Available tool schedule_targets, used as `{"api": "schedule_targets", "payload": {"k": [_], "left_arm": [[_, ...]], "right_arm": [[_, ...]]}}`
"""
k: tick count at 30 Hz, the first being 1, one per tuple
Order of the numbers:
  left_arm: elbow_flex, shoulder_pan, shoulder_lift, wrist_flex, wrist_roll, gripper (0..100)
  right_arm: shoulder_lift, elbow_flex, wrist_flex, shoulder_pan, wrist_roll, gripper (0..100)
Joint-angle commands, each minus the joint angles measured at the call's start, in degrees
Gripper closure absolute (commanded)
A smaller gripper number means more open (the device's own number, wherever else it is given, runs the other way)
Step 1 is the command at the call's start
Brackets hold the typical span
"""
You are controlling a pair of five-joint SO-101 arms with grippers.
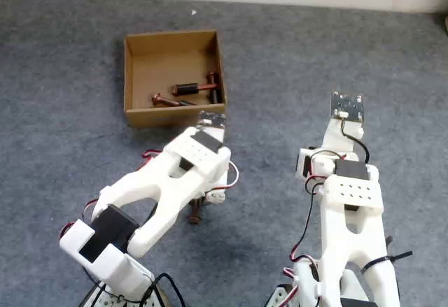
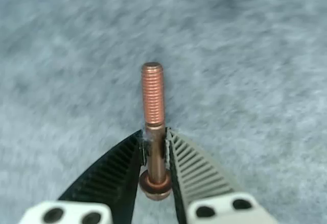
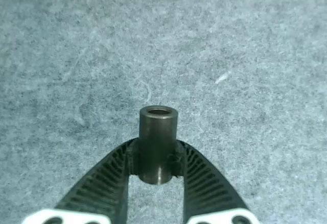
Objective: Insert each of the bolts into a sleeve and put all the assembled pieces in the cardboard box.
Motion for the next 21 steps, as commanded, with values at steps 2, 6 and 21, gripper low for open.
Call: {"api": "schedule_targets", "payload": {"k": [2, 6, 21], "left_arm": [[-6.9, -3.6, -1.9, 9.4, 7.1, 99], [-7.4, -7.7, -5.9, 10.0, 23.0, 99], [-7.5, -22.8, -15.0, 6.2, 69.5, 99]], "right_arm": [[-1.7, -0.3, -1.8, 0.7, -0.1, 99.3], [-1.7, -0.2, -1.8, 0.7, -0.1, 99.3], [-1.8, 1.0, -3.6, 0.7, -0.1, 99.3]]}}
